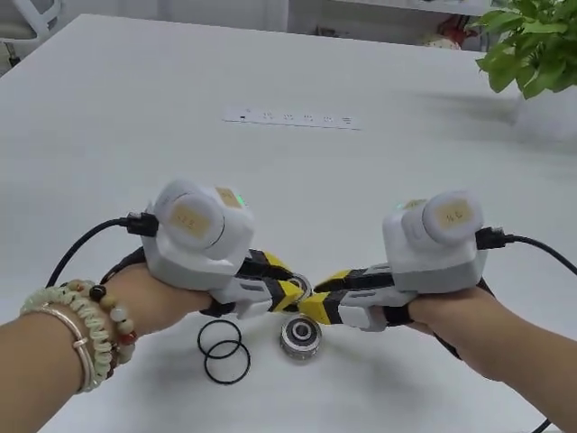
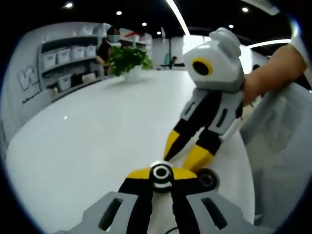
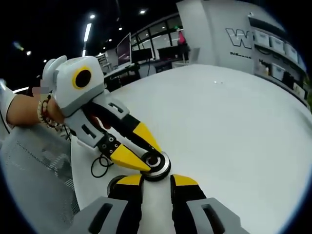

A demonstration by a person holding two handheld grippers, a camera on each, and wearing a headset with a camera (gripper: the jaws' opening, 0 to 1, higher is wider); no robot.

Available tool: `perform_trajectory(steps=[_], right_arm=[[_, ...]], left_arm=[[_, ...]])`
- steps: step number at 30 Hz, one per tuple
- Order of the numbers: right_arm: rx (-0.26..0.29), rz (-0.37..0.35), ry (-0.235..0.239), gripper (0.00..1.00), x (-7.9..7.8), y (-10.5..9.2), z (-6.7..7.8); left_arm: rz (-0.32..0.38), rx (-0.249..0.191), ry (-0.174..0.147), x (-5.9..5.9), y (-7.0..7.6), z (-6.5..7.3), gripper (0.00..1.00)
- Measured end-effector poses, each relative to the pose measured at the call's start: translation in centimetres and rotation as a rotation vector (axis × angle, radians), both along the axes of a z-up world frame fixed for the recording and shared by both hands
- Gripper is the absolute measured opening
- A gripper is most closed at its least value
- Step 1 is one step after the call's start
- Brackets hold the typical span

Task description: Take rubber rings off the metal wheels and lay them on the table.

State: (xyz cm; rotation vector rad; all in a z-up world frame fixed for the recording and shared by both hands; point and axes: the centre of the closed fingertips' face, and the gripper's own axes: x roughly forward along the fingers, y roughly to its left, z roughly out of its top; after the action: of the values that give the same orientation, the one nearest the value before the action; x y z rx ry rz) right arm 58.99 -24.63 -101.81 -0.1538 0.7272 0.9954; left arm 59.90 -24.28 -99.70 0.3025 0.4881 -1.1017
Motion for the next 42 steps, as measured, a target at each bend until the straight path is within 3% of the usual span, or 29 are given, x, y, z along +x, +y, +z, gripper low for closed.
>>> perform_trajectory(steps=[3, 5, 6, 16, 24, 35, 42], right_arm=[[-0.04, 0.023, -0.015, 0.15, -0.2, -0.2, -0.6], [-0.036, 0.06, -0.052, 0.12, -0.3, 0.3, -0.3], [-0.06, 0.061, -0.065, 0.12, -0.2, 0.1, -0.4], [-0.072, 0.078, -0.074, 0.04, -0.1, -0.1, -0.5], [-0.124, 0.059, -0.1, 0.0, 0.5, -0.4, -0.5], [-0.104, -0.015, -0.048, 0.0, 0.9, -0.9, -0.1], [0.019, -0.129, 0.077, 0.0, 1.2, -1.1, 0.4]], left_arm=[[0.0, -0.003, 0.003, 0.0, 0.0, -0.1, 0.15], [0.003, -0.007, 0.004, 0.0, -0.1, -0.1, 0.15], [0.005, -0.008, 0.003, 0.1, -0.1, -0.1, 0.15], [0.017, -0.016, 0.003, 0.2, -0.1, -0.2, 0.15], [0.021, -0.013, 0.0, 0.3, 0.1, -0.3, 0.14], [0.016, -0.002, -0.009, 0.2, 0.2, -0.5, 0.14], [0.018, -0.003, -0.009, 0.2, 0.2, -0.5, 0.14]])
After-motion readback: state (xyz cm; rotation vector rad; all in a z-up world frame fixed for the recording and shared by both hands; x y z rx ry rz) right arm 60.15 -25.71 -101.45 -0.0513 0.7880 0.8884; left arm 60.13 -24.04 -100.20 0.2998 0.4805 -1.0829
